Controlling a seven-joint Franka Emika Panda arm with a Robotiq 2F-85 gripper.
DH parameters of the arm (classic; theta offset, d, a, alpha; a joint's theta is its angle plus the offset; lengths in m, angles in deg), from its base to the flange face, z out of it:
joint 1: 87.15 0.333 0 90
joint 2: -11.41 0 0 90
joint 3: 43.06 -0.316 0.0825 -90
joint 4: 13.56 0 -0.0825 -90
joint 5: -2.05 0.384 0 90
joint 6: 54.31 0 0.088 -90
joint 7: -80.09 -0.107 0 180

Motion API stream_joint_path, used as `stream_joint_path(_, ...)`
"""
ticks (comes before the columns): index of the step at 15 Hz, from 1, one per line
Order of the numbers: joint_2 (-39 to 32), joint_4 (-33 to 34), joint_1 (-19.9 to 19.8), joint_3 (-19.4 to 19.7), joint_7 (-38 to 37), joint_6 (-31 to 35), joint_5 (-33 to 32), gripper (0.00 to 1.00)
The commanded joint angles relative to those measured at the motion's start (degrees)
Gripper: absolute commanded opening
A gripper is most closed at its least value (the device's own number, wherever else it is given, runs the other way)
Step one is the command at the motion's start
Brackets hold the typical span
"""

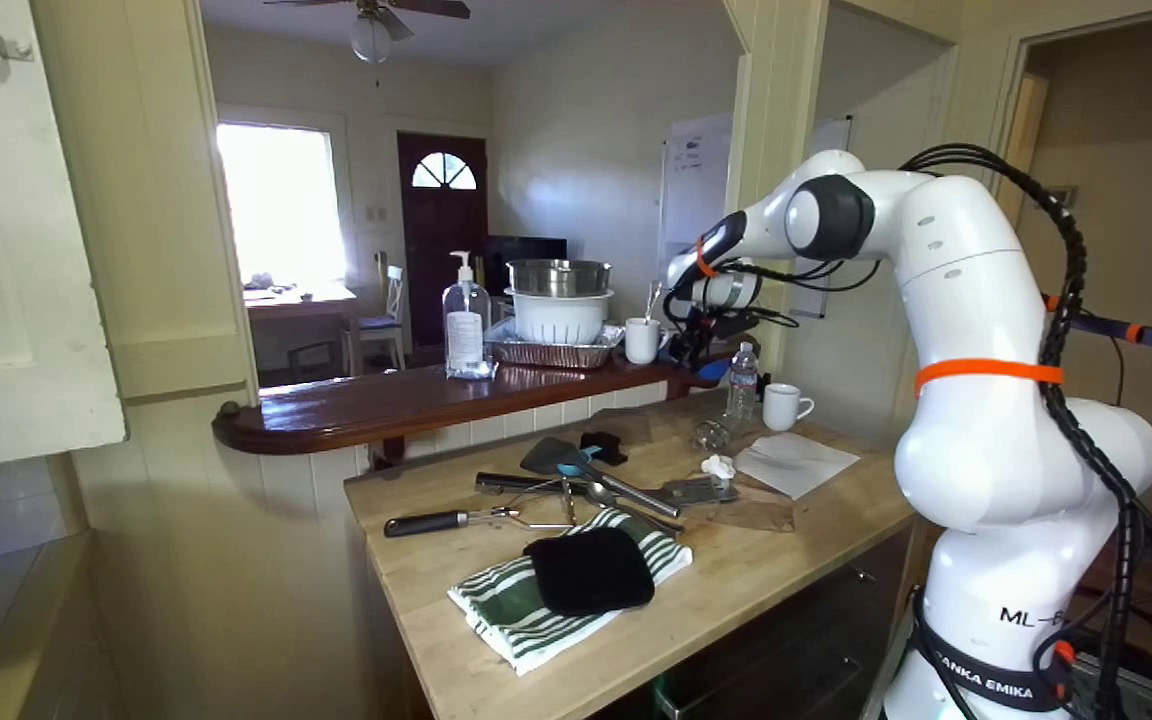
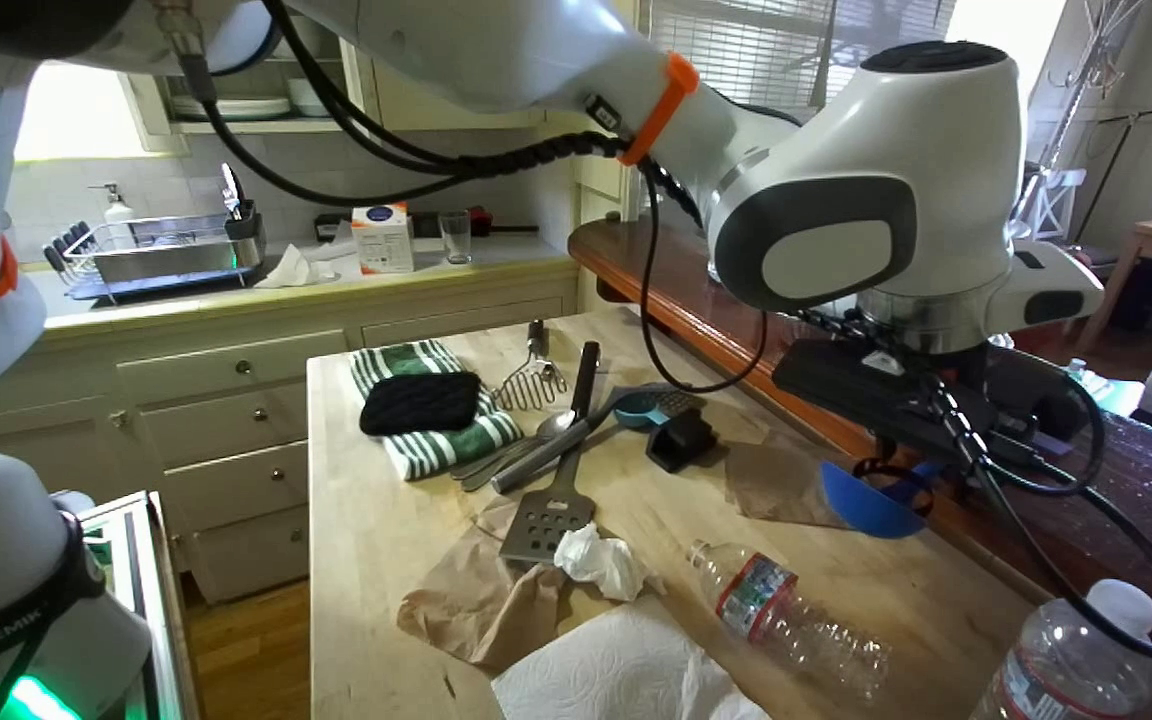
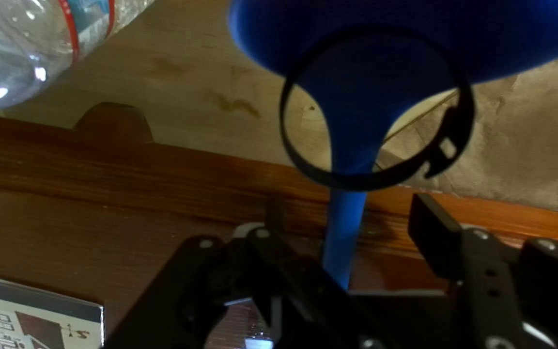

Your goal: Move the spatula closer

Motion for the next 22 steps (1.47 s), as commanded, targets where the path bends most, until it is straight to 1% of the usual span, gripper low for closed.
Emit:
stream_joint_path(1, -1.71, 1.62, -1.56, -1.76, 1.6, 1.01, 1.47, 0.52)
stream_joint_path(2, -1.59, 1.63, -1.74, -1.74, 1.5, 1.11, 1.4, 0.49)
stream_joint_path(3, -1.58, 1.73, -1.88, -1.86, 1.39, 1.05, 1.38, 0.48)
stream_joint_path(4, -1.53, 1.81, -2.04, -2.07, 1.38, 0.9, 1.47, 0.38)
stream_joint_path(6, -1.42, 1.87, -2.07, -2.1, 1.23, 0.69, 1.2, 0.23)
stream_joint_path(7, -1.41, 2.02, -2.18, -2.18, 1.23, 0.08, 1.23, 0.13)
stream_joint_path(9, -1.23, 1.87, -1.97, -1.93, 0.99, -0.6, 0.6, 0.04)
stream_joint_path(10, -1.08, 1.75, -1.75, -1.67, 0.64, -0.93, 0.24, 0.02)
stream_joint_path(11, -1.01, 1.71, -1.47, -1.26, 0.05, -0.94, -0.24, 0.04)
stream_joint_path(16, 0.22, 1.65, -1.77, -0.32, -1.74, -2.03, -0.29, 0.04)
stream_joint_path(19, 0.44, 1.49, -2.06, 0.52, -3.67, -0.96, -0.1, 0.04)
stream_joint_path(22, 1.78, 0.34, -2.99, -0.02, -4.34, 0.0, 0.95, 0.04)
